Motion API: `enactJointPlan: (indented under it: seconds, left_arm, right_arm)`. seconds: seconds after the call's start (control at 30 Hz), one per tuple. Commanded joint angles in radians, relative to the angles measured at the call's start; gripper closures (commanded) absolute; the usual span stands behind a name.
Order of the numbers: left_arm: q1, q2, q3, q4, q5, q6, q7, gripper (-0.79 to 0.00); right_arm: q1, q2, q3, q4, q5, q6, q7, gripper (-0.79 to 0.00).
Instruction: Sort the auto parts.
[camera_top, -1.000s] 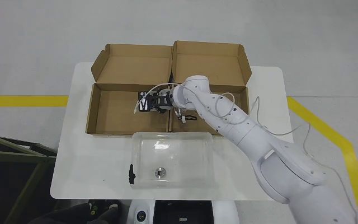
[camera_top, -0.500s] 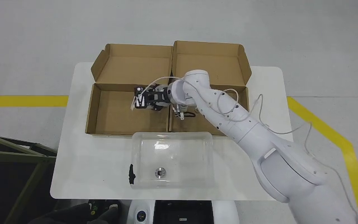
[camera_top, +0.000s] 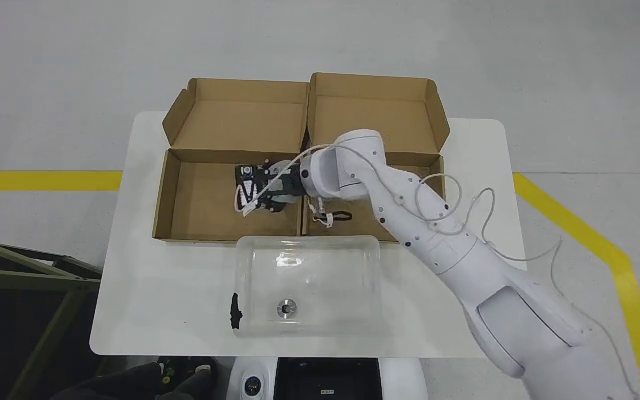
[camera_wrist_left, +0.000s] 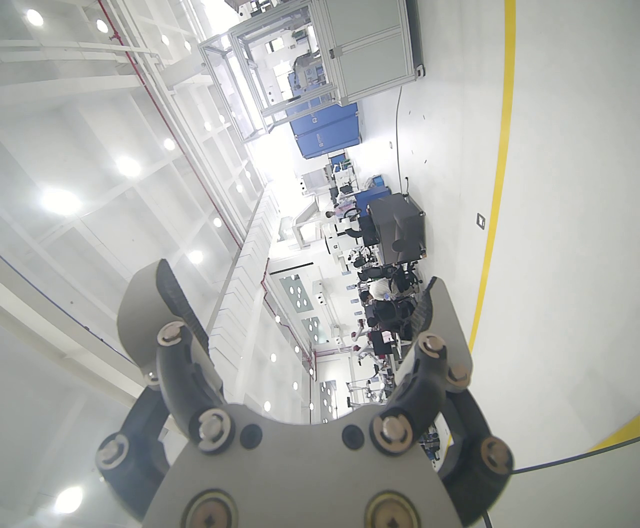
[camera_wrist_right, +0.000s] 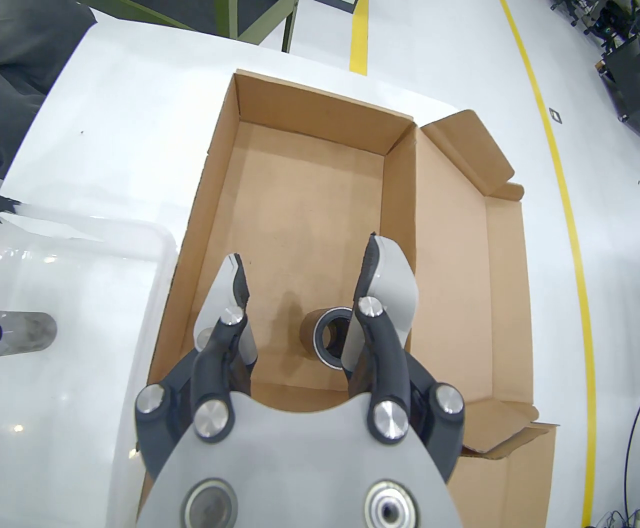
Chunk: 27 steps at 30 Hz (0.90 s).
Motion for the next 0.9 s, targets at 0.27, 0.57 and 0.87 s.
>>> enactJointPlan:
  seconds: [0.27,0.57,0.87]
  left_arm:
    - [0.000,0.000,0.000,0.000,0.000,0.000,0.000,-0.785]
    - [0.000,0.000,0.000,0.000,0.000,0.000,0.000,-0.785]
    - [0.000,0.000,0.000,0.000,0.000,0.000,0.000,-0.785]
  right_arm:
    - [-0.190,0.066,0.105,-0.276,0.054,-0.043,0.165,-0.400]
    - [-0.324,0.106,0.137,-0.416,0.103,-0.083,0.269,-0.391]
    - [-0.397,0.135,0.138,-0.493,0.114,-0.102,0.323,-0.400]
